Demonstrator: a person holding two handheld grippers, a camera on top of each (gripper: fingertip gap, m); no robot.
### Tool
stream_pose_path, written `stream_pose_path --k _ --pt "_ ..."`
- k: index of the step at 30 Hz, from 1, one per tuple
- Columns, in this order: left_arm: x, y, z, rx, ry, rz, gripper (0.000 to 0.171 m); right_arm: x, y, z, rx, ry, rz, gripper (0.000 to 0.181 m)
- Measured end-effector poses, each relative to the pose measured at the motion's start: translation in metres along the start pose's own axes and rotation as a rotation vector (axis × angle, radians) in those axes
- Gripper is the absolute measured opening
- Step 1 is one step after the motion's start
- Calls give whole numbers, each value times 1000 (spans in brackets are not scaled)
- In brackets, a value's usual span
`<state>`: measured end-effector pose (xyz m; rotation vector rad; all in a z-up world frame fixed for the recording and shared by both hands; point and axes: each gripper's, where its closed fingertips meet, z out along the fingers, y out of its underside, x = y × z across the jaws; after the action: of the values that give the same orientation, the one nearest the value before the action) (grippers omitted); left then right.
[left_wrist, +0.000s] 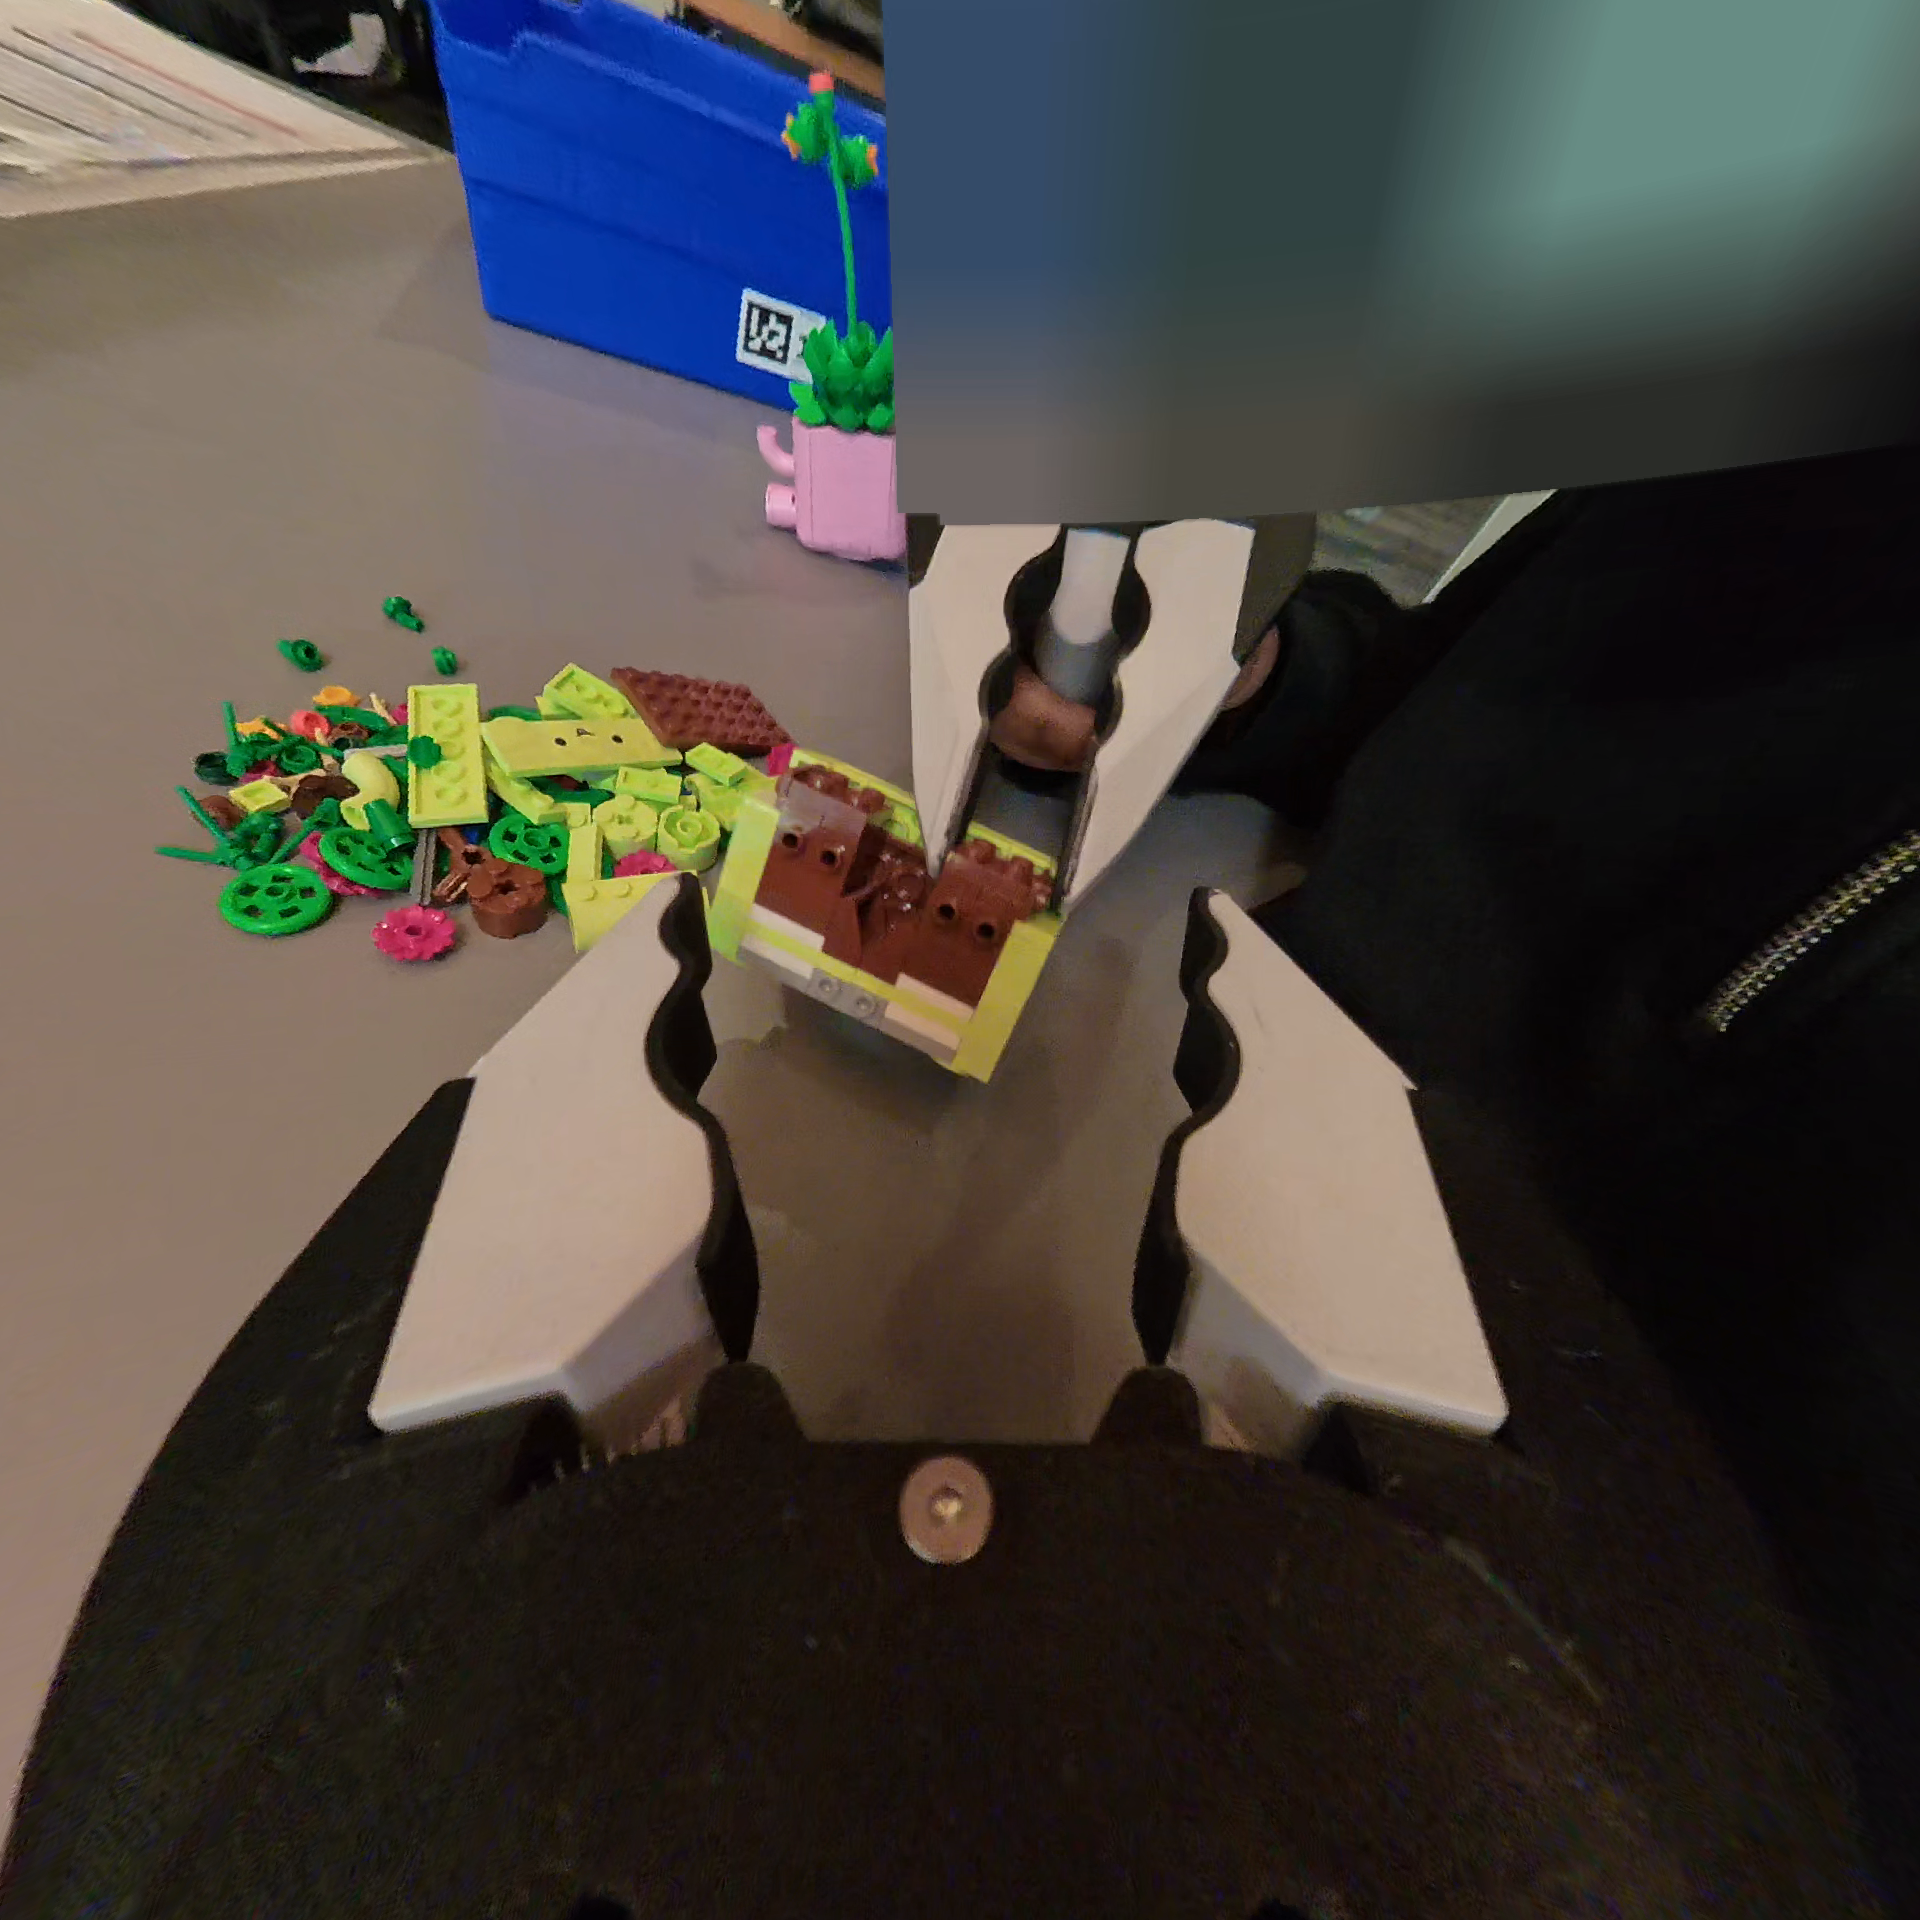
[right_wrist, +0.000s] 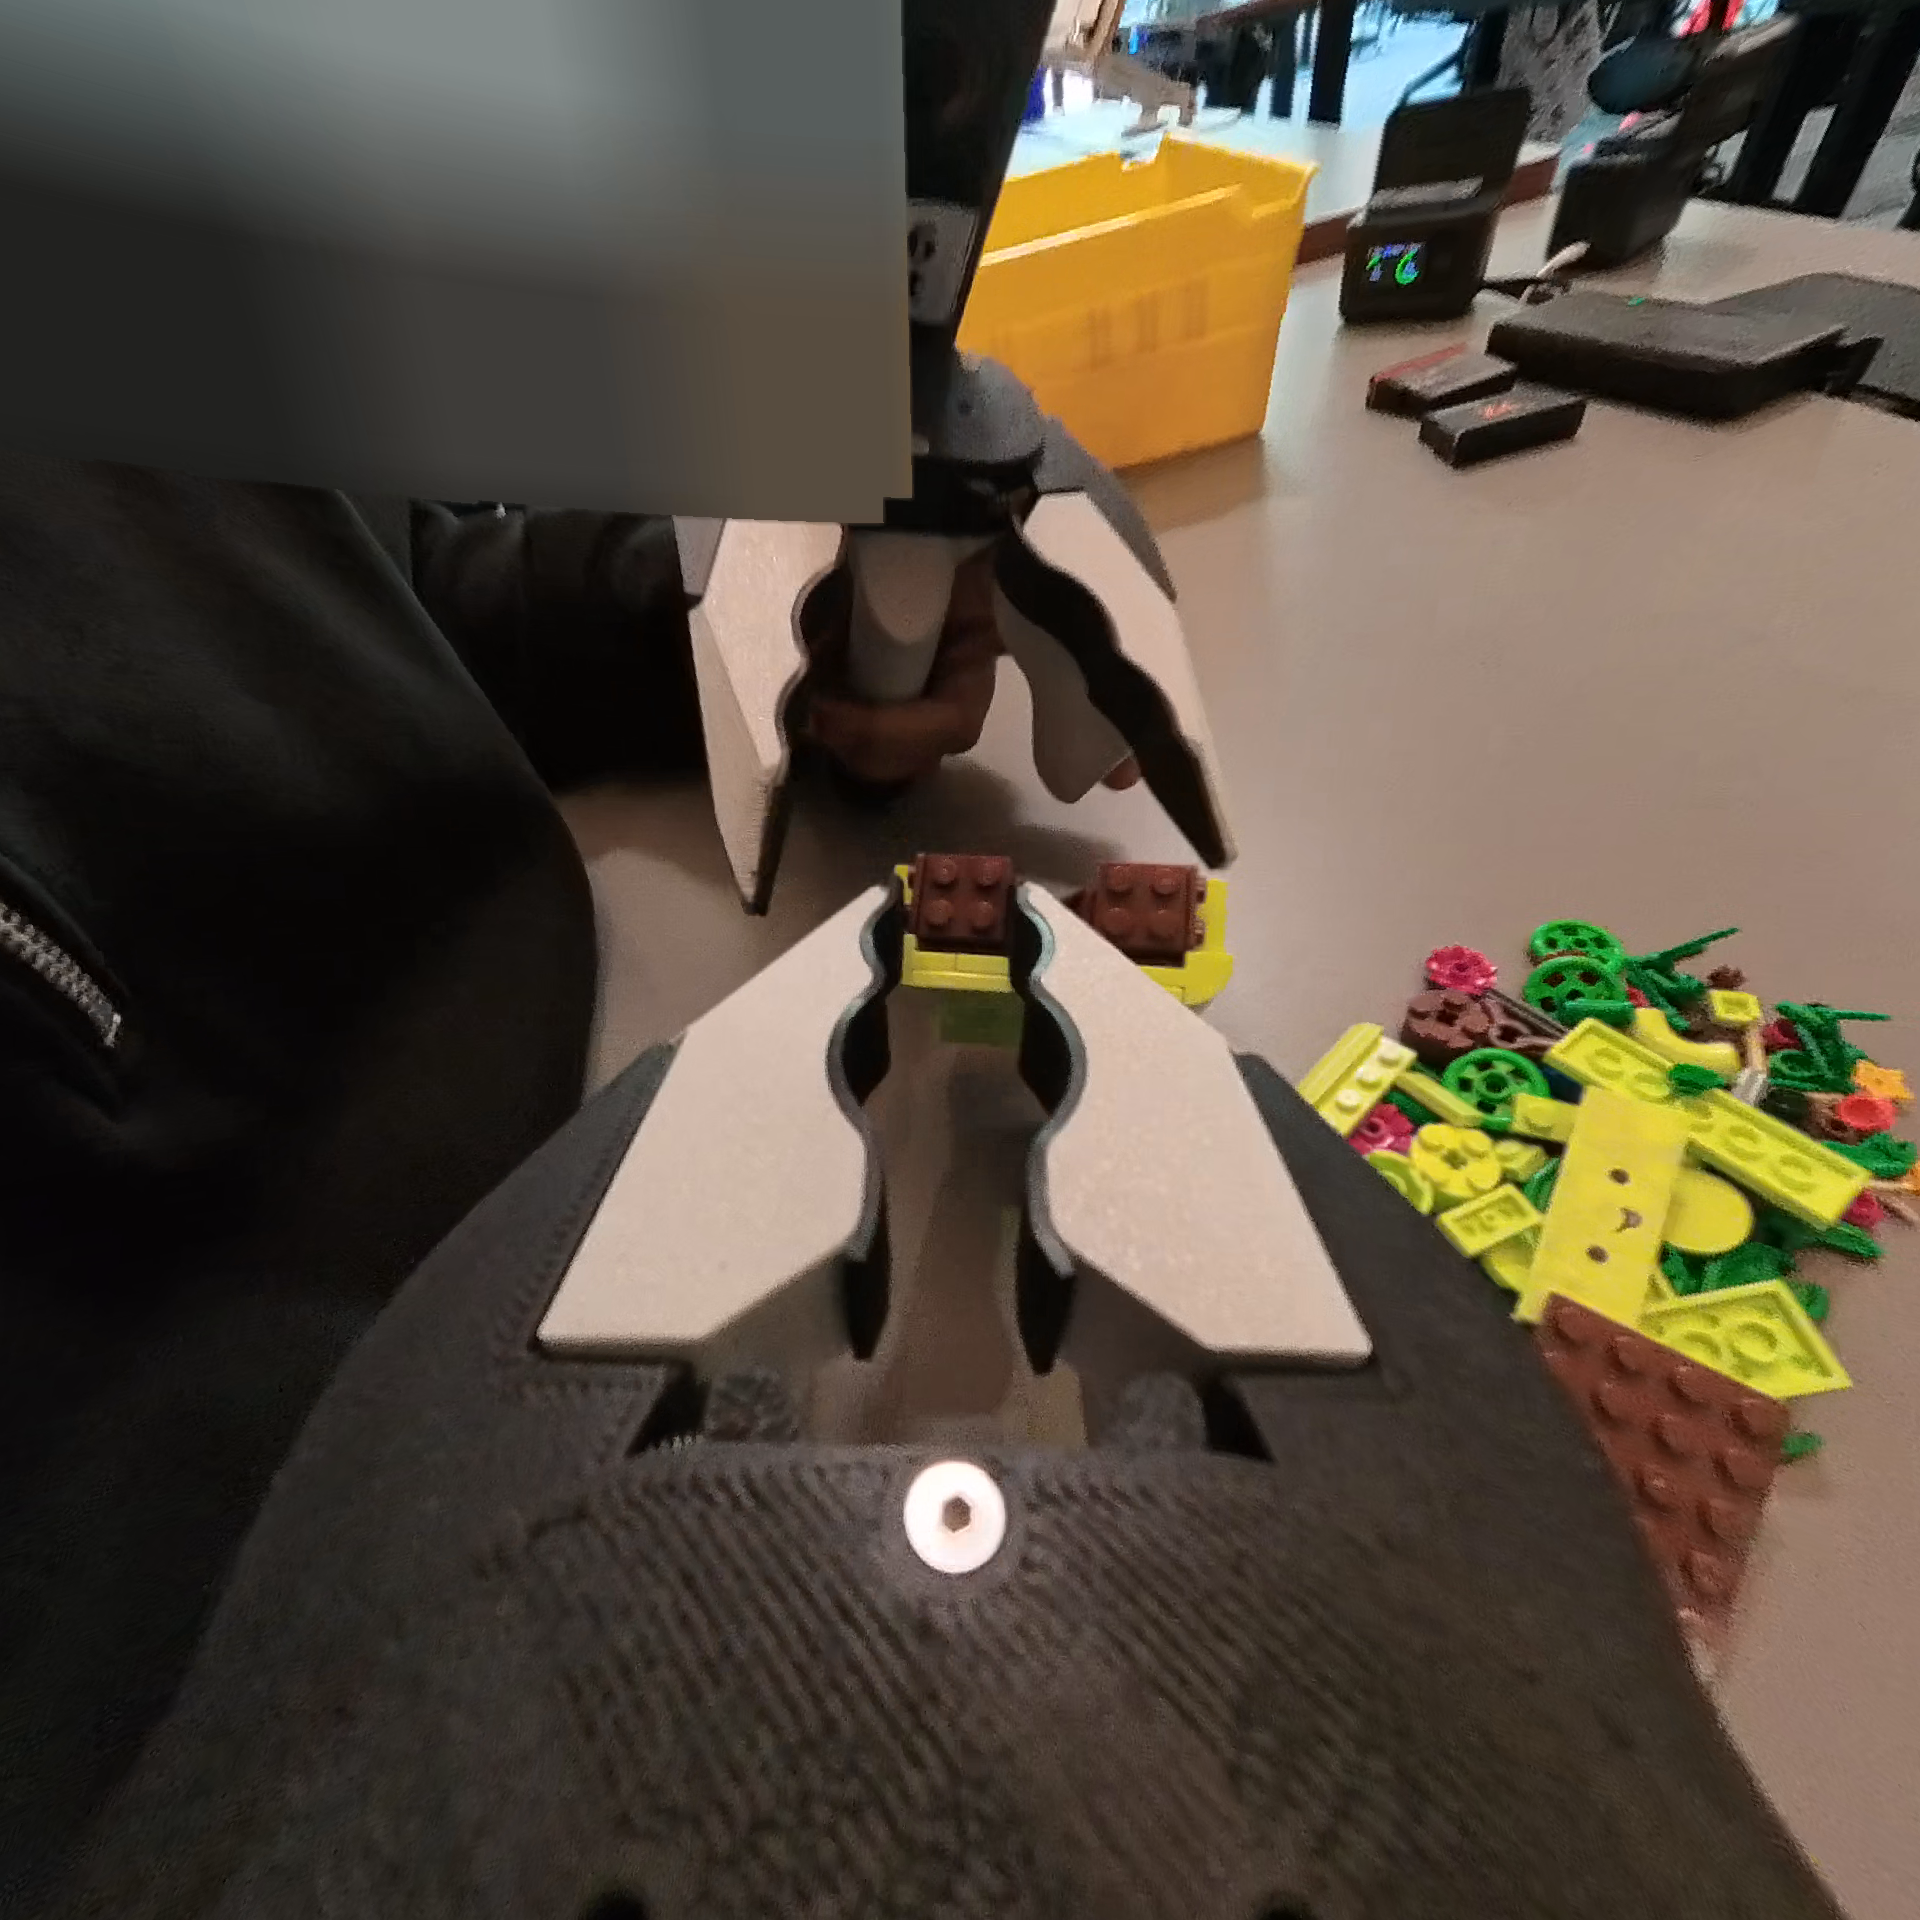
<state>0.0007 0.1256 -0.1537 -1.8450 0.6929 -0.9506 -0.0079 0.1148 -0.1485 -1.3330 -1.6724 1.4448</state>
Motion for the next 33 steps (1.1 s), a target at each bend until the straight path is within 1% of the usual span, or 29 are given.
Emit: stream_pose_path --k 7,13,20,25,33 --pt "2 16 7 -122 -43 81 90 -14 17 11 -120 -39 -94 18" --pt "6 34 14 -244 -57 141 91 -12 25 14 -172 -20 -117 18" --pt "2 44 14 -309 -83 142 87 -12 25 14 -172 -23 -118 17" --pt "-3 51 13 -356 -102 138 84 -8 18 8 -124 -12 -116 18" --pt "-3 50 13 -347 -113 148 81 23 11 -7 -84 127 -59 18"
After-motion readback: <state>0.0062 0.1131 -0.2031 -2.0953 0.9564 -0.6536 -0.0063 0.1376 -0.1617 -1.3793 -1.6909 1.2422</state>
